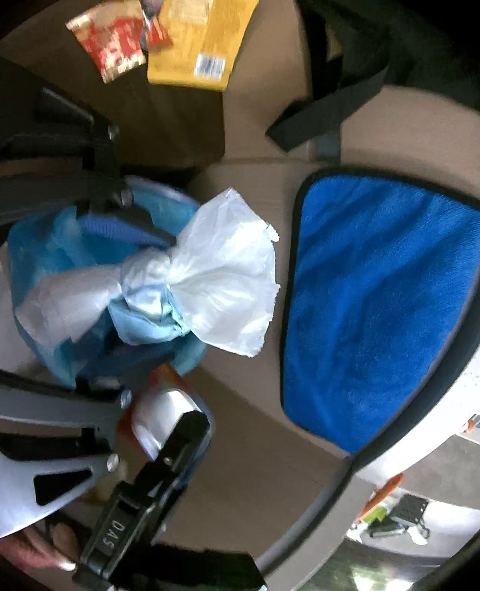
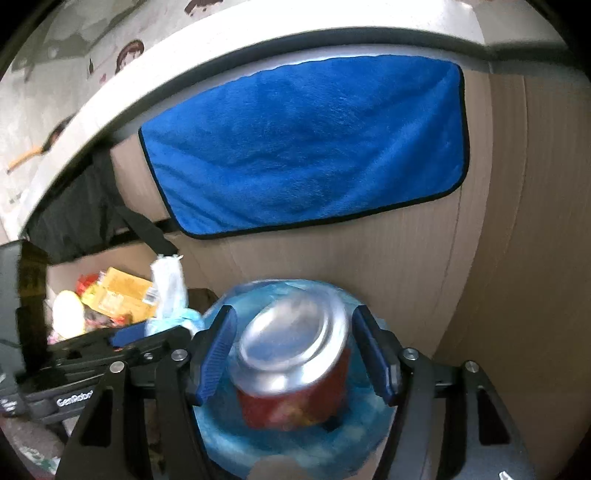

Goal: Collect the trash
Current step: 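Carry the bag bundle and red can to the blue bin and release both, then move both tools back over the trash pile on the table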

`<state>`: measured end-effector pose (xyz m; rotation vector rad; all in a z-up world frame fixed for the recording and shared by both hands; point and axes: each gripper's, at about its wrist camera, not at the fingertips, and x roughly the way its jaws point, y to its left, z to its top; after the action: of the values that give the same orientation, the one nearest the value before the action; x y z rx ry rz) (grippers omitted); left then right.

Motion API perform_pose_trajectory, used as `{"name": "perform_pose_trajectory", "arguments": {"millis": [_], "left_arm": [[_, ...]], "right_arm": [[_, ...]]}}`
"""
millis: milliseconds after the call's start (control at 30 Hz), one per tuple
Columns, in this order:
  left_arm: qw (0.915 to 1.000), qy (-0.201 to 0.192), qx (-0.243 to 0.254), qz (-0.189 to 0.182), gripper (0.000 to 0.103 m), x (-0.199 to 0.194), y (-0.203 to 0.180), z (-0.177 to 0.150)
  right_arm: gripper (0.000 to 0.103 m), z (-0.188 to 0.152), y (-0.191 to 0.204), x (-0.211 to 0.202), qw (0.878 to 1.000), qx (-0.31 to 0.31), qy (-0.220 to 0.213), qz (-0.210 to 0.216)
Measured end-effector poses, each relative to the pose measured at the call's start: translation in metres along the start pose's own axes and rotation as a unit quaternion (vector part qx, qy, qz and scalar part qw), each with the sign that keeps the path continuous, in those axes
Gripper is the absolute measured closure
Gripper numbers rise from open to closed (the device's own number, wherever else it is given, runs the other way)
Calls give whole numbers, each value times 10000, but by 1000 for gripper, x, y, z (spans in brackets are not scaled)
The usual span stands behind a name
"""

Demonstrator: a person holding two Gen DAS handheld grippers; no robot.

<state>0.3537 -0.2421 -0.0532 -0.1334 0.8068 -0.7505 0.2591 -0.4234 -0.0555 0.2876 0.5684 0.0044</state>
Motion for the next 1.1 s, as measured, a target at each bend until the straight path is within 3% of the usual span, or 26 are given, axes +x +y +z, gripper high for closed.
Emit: {"name": "perform_pose_trajectory", "arguments": {"millis": [67, 300, 733, 900, 1100], "left_arm": [[10000, 11, -68, -31, 33, -2, 6, 2], [9993, -187, -164, 274, 30, -34, 22, 6], [9901, -510, -461, 1221, 28, -124, 80, -22], [9804, -685, -465, 1789, 28, -176, 113, -45], [9611, -989, -479, 2534, 28, -239, 156, -76]], "right_arm": [[27, -1, -5, -1, 9999, 118, -41, -3], [27, -3, -5, -11, 9999, 153, 42, 7], [27, -13, 51, -41, 9994, -327, -2, -60], [27, -12, 96, -50, 9972, -743, -126, 25], [27, -17, 152, -45, 9922, -1210, -70, 297]]}}
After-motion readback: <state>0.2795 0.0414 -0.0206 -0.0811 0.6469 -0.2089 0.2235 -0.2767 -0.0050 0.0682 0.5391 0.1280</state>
